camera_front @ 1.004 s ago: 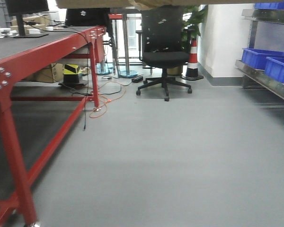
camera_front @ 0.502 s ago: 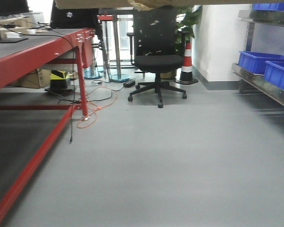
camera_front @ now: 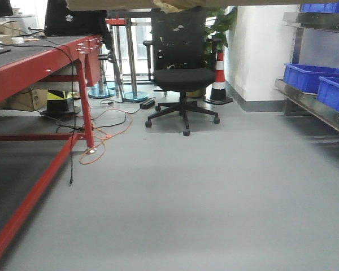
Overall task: Stack two boxes on right shelf middle
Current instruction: 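Carry the lifted boxes with both grippers while driving to the shelf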
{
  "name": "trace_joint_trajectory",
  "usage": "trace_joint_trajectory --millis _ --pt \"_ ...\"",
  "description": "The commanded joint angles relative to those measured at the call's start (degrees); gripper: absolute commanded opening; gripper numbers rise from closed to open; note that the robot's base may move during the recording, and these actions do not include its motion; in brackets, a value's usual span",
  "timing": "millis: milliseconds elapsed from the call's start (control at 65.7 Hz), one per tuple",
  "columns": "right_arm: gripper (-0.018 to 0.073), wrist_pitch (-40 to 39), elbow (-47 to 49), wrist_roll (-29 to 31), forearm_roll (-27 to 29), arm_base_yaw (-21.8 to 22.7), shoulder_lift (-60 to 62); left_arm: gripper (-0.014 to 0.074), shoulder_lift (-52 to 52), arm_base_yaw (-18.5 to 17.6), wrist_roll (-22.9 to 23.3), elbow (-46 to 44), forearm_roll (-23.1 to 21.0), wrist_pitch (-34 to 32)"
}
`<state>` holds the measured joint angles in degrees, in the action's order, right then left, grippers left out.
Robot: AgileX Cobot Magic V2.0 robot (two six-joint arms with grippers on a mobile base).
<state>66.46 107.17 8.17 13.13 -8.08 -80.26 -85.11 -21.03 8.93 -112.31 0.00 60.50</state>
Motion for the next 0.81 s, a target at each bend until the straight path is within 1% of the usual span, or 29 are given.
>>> trace_joint_trajectory --millis 0,791 --pt "-0.0151 -2.7 0.6 0.4 -1.7 0.4 0.3 -0.0111 1.0 0.3 -0.8 -0.4 0.7 -3.3" --pt "-0.0151 -2.7 0.6 0.4 -1.7 0.4 0.3 -0.0111 1.0 0.3 -0.8 -0.4 0.7 -3.4"
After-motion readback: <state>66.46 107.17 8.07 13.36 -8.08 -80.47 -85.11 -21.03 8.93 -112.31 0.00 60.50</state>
